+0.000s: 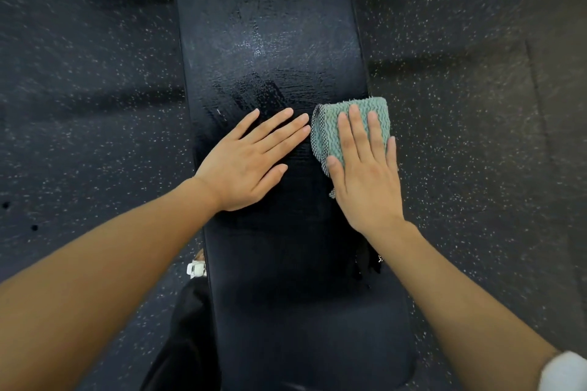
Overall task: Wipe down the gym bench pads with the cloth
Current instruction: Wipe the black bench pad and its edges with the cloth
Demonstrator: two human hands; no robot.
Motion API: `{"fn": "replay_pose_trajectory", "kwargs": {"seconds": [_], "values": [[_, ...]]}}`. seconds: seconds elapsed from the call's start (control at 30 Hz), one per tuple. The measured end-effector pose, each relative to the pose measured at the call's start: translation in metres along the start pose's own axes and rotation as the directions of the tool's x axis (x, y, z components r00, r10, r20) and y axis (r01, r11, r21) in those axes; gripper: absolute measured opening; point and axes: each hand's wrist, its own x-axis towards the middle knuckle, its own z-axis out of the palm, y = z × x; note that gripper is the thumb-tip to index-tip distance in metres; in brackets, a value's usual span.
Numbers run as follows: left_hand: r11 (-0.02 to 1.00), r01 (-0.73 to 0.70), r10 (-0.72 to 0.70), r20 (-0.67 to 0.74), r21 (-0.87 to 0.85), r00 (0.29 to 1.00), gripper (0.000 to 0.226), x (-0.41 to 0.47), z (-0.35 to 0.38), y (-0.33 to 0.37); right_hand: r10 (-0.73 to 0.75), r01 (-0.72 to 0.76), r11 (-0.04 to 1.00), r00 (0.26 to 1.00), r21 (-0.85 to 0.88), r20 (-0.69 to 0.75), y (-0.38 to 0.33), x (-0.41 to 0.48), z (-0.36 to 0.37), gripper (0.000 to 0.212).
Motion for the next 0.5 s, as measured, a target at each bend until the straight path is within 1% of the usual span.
{"fn": "replay_pose_trajectory", "kwargs": {"seconds": [0.1,0.23,0.4,0.5], "values": [[1.0,0.003,-0.003,-0.002,-0.006,1.0,0.06,0.0,0.0,0.0,0.017,-0.017,1.0,0.999,-0.002,-0.027,-0.003,0.001,0.0,0.062],[1.0,0.0,0.0,0.001,-0.008,1.0,0.061,0.0,0.0,0.0,0.02,-0.019,1.0,0.999,0.008,-0.037,-0.006,-0.023,0.004,0.061],[1.0,0.003,-0.003,0.001,-0.008,1.0,0.06,0.0,-0.001,0.001,-0.019,0.019,1.0,1.0,0.003,-0.002,-0.009,-0.086,0.014,0.06],[1.0,0.009,-0.009,0.005,0.0,1.0,0.061,0.0,-0.001,0.001,-0.036,0.037,0.999,0.999,-0.029,0.029,-0.014,-0.128,0.02,0.061]]}}
